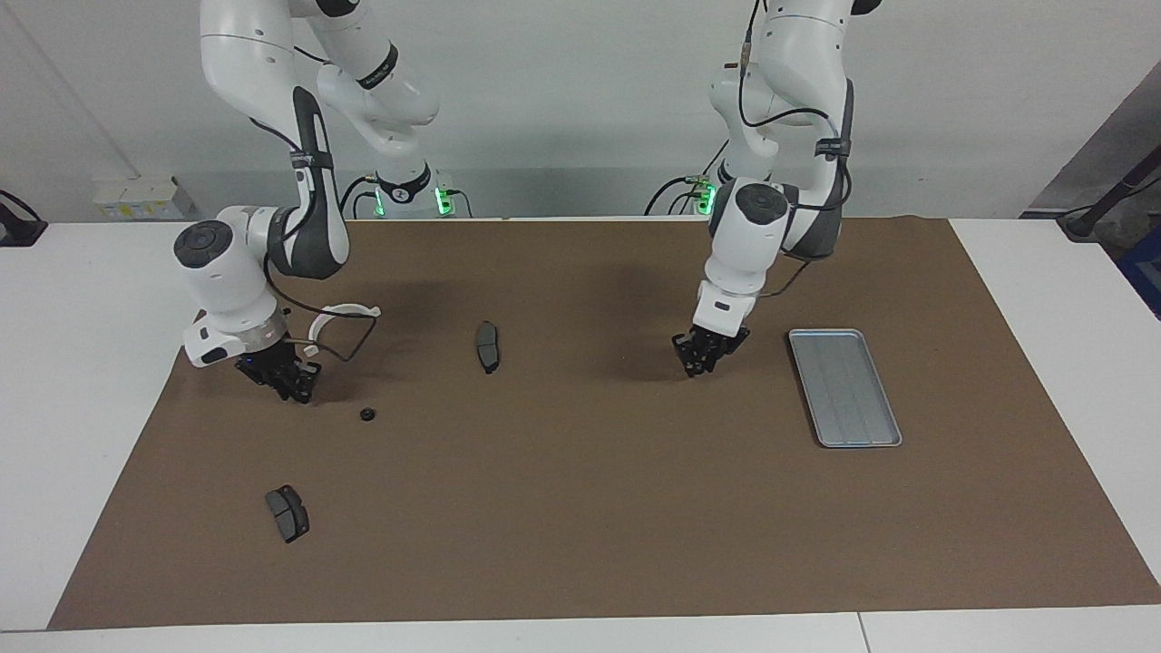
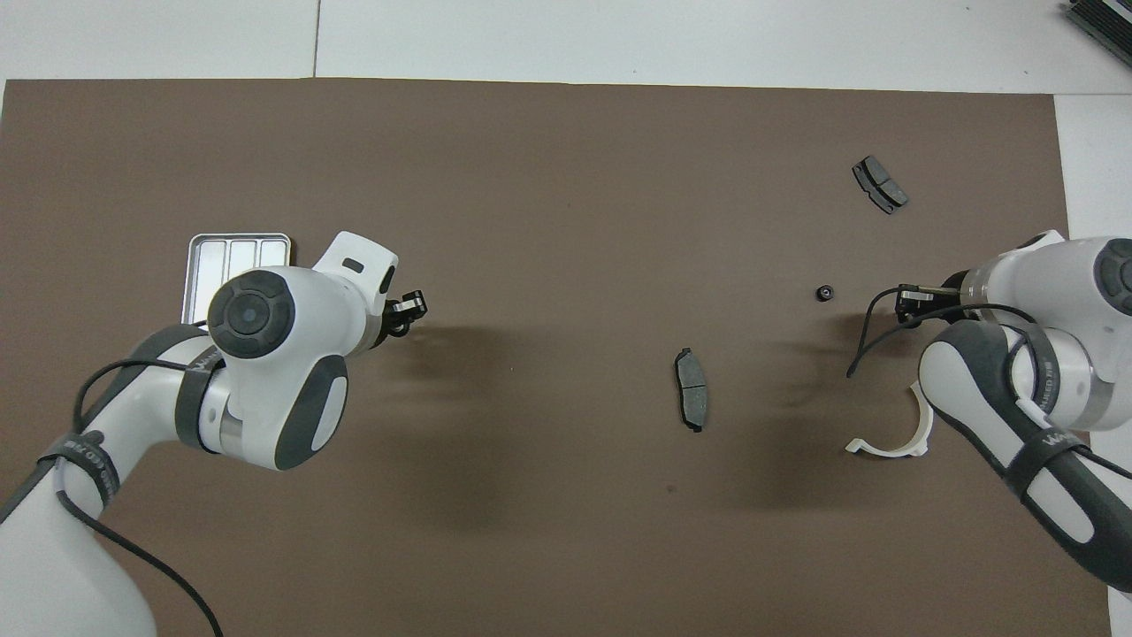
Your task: Place bearing gear from tray to pile
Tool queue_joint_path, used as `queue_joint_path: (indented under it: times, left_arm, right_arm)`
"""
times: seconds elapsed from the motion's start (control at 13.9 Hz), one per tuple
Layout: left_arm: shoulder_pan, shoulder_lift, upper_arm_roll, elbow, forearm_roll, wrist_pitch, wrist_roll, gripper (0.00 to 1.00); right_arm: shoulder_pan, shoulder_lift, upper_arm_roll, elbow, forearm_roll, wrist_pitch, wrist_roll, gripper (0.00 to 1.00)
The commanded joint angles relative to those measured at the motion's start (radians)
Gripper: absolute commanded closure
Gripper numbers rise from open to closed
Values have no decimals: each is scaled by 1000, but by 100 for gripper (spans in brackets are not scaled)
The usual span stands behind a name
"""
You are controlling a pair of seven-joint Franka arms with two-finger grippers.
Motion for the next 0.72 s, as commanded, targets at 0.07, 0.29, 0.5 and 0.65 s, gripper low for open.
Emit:
queue_joint_path:
  times: [0.07,0.29,0.5,0.65]
  left_arm:
    - [-86,5,16,3,-3,56,-95,46]
    - [-112,7,19,20,-3,53,-140,20]
    - [-35,2,19,62,10,28,-121,3]
    - [38,2,19,165,10,-98,-70,3]
  right_arm:
    - [-18,2,14,30,20,3,-37,0]
    - [7,-39,15,36,20,-26,-28,0]
    - [98,-77,15,36,20,-82,38,0]
    - [183,-87,15,40,20,-106,154,0]
